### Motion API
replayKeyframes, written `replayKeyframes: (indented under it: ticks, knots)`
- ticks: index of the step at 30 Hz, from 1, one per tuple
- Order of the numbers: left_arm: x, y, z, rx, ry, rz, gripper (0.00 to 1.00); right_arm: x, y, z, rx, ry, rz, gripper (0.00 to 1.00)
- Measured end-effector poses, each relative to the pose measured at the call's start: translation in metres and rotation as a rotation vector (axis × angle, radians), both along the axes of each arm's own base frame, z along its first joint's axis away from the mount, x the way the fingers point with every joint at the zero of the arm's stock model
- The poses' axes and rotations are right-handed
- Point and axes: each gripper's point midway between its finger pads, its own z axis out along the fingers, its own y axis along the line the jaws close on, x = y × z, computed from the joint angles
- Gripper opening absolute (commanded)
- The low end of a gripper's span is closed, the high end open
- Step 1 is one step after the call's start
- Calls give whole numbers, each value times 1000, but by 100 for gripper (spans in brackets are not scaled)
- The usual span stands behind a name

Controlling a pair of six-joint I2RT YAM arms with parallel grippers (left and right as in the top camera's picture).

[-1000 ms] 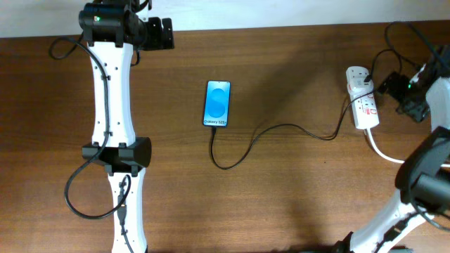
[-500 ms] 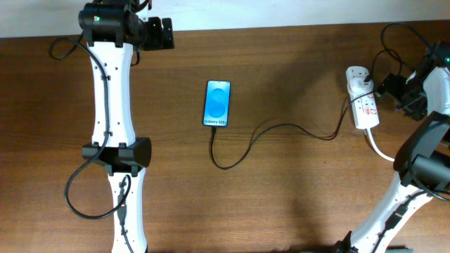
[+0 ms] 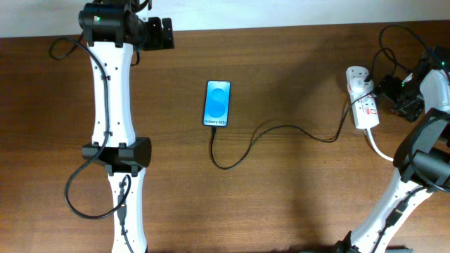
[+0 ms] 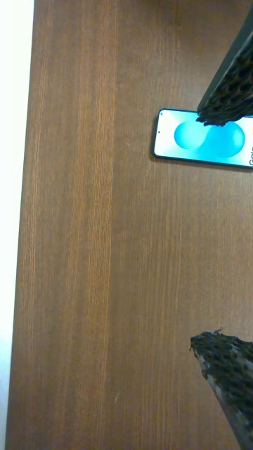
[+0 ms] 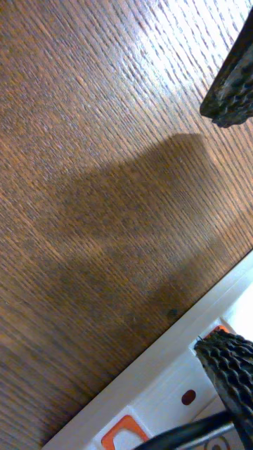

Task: Plug charger to phone and switch on socket

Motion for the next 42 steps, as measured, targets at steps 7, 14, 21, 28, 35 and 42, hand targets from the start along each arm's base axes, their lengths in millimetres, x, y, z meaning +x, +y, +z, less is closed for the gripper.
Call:
replayKeyframes:
  ticks: [7,14,21,28,35,42]
  knots:
    - [0,0,0,0,0,0,99,-6,0,0,20,16,-8,98]
    - [0,0,0,0,0,0,99,-7,0,13,31,-4,-11,98]
    - [0,0,0,0,0,0,99,-2,3,14,47,-28,-4,98]
    - [0,0,0,0,0,0,99,1,6,1,25,-35,4,98]
    - [0,0,0,0,0,0,99,3,6,0,23,-49,3,98]
    - [0,0,0,0,0,0,99,1,9,0,48,-50,1,98]
